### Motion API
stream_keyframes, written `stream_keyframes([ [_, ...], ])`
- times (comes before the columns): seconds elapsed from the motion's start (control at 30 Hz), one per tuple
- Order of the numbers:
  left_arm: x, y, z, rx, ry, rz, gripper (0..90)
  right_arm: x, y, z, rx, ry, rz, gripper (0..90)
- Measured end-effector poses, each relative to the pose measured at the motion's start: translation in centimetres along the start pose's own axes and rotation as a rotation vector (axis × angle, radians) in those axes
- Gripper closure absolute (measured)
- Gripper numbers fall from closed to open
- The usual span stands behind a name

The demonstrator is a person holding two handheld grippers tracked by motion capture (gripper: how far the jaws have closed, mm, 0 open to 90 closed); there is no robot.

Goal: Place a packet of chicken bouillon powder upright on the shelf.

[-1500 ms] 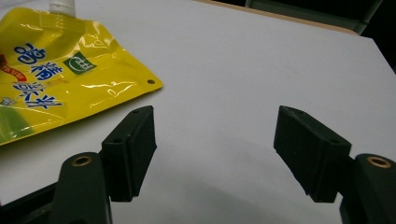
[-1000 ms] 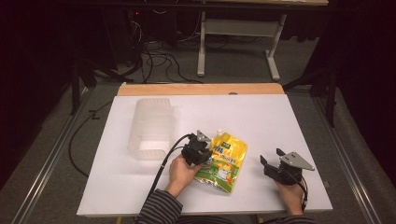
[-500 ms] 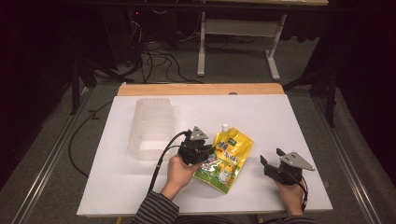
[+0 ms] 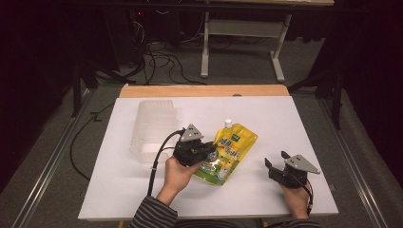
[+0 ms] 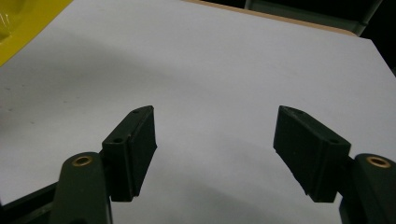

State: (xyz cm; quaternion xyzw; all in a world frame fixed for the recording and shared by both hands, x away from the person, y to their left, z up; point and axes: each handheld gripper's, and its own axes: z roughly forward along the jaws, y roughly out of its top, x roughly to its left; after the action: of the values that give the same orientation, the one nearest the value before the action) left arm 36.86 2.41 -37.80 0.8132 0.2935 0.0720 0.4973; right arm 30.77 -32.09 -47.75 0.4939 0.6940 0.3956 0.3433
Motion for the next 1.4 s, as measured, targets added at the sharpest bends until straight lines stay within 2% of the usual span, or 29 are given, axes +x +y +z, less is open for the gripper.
stream_keyframes([
  [0.17,-0.3,0.2,-0.6,-0.007,0.005,0.024,84.7,-0.1,0.0,0.0,0.0,0.001,-0.006,30.2],
  [0.33,0.0,0.5,-1.2,-0.029,-0.006,0.009,84.7,0.0,0.0,0.0,0.0,0.001,-0.003,30.3],
  [0.43,0.1,0.7,-1.8,-0.033,0.008,0.025,84.7,-0.1,0.0,0.0,0.0,0.001,-0.002,30.2],
  [0.6,0.5,0.7,-3.1,-0.056,0.036,0.025,84.7,0.0,0.0,0.0,0.001,0.004,-0.006,30.2],
  [0.73,0.8,0.9,-3.7,-0.061,0.042,0.02,84.7,0.0,0.0,0.0,0.001,0.001,-0.001,30.2],
  [0.83,0.8,1.2,-4.4,-0.071,0.059,0.036,84.7,-0.1,0.0,0.0,0.0,0.002,-0.006,30.3],
  [1.07,1.4,1.5,-5.6,-0.097,0.068,0.017,84.7,0.0,0.0,0.0,0.001,0.002,-0.007,30.3],
  [1.23,1.5,1.9,-6.1,-0.103,0.082,0.031,84.7,0.0,0.0,0.1,0.001,-0.001,-0.008,30.3],
  [1.4,2.2,1.9,-7.2,-0.135,0.096,0.009,84.7,0.0,0.0,0.1,0.003,0.0,-0.009,30.3],
])
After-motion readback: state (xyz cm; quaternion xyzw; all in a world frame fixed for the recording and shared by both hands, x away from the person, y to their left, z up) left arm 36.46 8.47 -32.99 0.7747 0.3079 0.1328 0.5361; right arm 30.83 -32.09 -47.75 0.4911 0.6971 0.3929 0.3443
